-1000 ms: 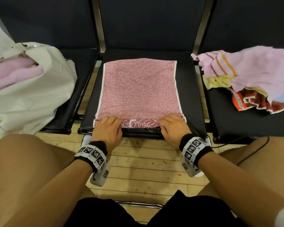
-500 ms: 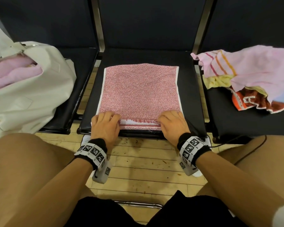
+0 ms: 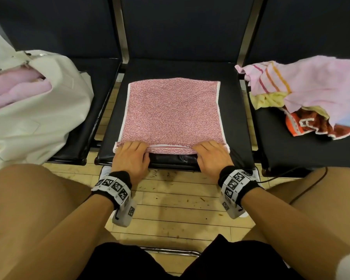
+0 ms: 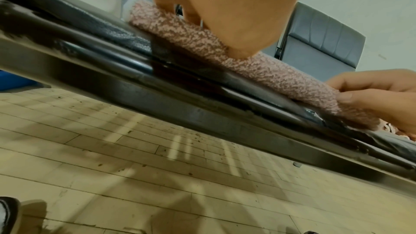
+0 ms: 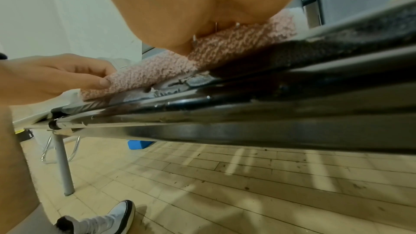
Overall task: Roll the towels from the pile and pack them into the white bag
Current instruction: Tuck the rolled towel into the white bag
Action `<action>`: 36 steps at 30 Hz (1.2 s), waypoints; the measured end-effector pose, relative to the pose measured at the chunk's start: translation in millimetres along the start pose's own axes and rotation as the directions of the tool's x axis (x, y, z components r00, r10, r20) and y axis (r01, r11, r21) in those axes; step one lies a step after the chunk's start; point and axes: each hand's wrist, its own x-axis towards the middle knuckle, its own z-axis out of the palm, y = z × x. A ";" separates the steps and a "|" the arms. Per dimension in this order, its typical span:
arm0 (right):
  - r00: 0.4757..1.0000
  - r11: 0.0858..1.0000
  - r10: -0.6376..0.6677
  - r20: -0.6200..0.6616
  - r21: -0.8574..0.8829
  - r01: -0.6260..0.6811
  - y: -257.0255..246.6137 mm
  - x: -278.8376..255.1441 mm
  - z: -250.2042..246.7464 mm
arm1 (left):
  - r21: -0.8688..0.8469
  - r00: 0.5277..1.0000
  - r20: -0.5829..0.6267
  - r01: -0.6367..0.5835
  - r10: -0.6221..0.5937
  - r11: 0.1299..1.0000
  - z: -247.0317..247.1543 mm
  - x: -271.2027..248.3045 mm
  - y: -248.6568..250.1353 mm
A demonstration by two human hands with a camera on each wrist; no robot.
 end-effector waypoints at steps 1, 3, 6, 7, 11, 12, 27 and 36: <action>1.000 1.000 0.001 0.017 0.005 -0.001 0.6 0.5 -1.7 | -0.001 1.000 -0.005 0.004 -0.004 1.000 0.0 0.5 0.3; 0.998 0.999 0.013 0.055 0.035 -0.014 1.0 1.8 -5.9 | 0.015 1.000 -0.007 0.010 -0.010 1.000 -1.4 1.7 1.2; 0.998 0.997 0.024 0.060 0.074 -0.028 -0.5 1.8 -9.7 | 0.050 0.999 0.047 0.017 -0.019 0.999 -4.2 3.4 2.7; 0.999 0.996 0.028 0.036 0.087 -0.031 -0.6 1.0 -9.5 | 0.052 0.998 0.057 0.017 -0.020 0.998 -3.9 3.5 2.9; 0.995 0.999 0.014 -0.099 0.050 -0.009 0.6 0.8 -5.2 | 0.054 1.000 -0.013 -0.009 0.010 0.998 -0.1 3.7 1.5; 0.991 1.000 -0.021 -0.136 0.003 0.021 1.0 1.8 -2.3 | 0.063 0.999 -0.048 -0.021 0.024 0.998 1.2 4.0 0.8; 0.993 0.994 0.008 -0.116 -0.109 -0.021 -10.0 -4.6 7.3 | 0.066 0.993 -0.074 -0.083 0.087 0.994 12.9 0.5 -0.4; 0.996 0.998 0.064 -0.055 0.020 -0.063 -4.7 -0.4 -3.3 | 0.033 0.998 0.024 -0.051 0.050 0.998 4.1 3.3 5.0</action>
